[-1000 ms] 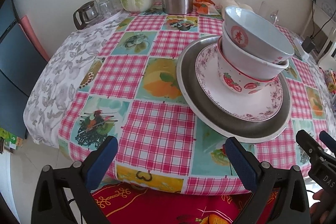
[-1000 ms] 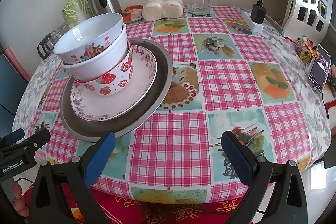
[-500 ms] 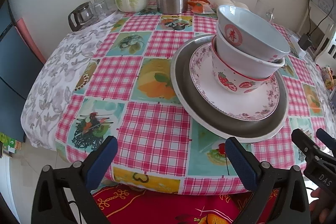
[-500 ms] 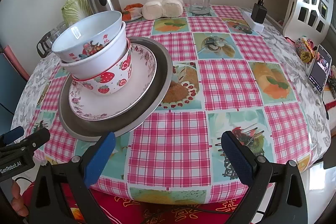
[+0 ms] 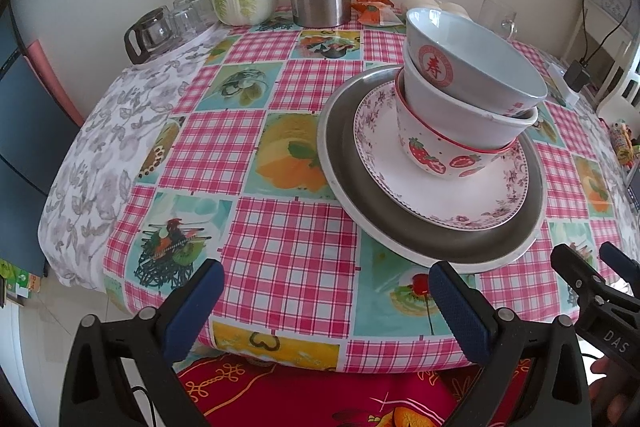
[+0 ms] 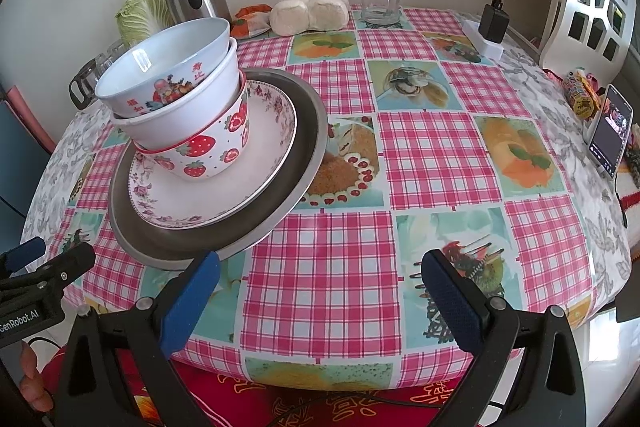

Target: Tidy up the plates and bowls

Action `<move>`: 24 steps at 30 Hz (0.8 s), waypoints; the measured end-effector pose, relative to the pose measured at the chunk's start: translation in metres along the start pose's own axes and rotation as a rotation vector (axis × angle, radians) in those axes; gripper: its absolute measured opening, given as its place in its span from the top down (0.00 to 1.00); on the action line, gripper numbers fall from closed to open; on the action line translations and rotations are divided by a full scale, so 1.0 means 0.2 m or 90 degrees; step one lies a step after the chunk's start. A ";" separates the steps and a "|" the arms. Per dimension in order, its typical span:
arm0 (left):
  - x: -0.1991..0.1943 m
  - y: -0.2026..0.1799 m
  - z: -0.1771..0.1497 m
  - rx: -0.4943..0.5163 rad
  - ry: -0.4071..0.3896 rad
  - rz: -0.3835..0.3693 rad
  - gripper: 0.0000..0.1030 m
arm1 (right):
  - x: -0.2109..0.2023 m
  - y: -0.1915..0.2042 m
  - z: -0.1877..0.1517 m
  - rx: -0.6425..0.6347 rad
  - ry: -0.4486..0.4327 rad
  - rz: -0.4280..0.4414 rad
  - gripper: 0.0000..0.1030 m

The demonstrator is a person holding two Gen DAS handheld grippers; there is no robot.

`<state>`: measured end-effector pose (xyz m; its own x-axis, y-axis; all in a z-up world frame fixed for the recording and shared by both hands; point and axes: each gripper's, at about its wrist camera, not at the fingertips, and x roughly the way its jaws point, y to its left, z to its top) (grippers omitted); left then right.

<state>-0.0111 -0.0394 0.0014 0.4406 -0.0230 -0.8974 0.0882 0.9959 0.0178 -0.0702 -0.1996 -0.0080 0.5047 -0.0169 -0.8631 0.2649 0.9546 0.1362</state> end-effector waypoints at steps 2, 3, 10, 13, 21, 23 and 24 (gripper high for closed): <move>0.00 0.00 0.00 0.000 0.000 0.000 0.00 | 0.00 0.00 0.00 0.000 0.000 0.000 0.02; 0.00 0.00 0.00 0.000 0.000 0.000 0.00 | 0.00 0.00 0.00 0.000 0.000 0.000 0.02; 0.00 0.00 0.00 -0.001 0.001 0.000 0.00 | 0.00 0.00 0.00 0.000 0.001 0.000 0.02; 0.00 0.01 0.00 0.000 0.001 0.000 0.00 | 0.00 0.00 -0.01 0.000 0.001 0.000 0.02; 0.01 0.01 0.00 -0.001 0.001 0.000 0.00 | 0.01 0.00 0.00 0.001 0.002 -0.001 0.02; 0.01 0.01 0.00 -0.001 0.001 0.000 0.00 | 0.01 0.00 -0.01 0.000 0.003 -0.001 0.02; 0.01 0.01 0.00 0.000 0.001 0.000 0.00 | 0.01 0.00 -0.01 0.000 0.003 -0.001 0.02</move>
<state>-0.0103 -0.0381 0.0001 0.4394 -0.0229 -0.8980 0.0877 0.9960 0.0175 -0.0707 -0.1982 -0.0105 0.5006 -0.0165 -0.8655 0.2650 0.9547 0.1351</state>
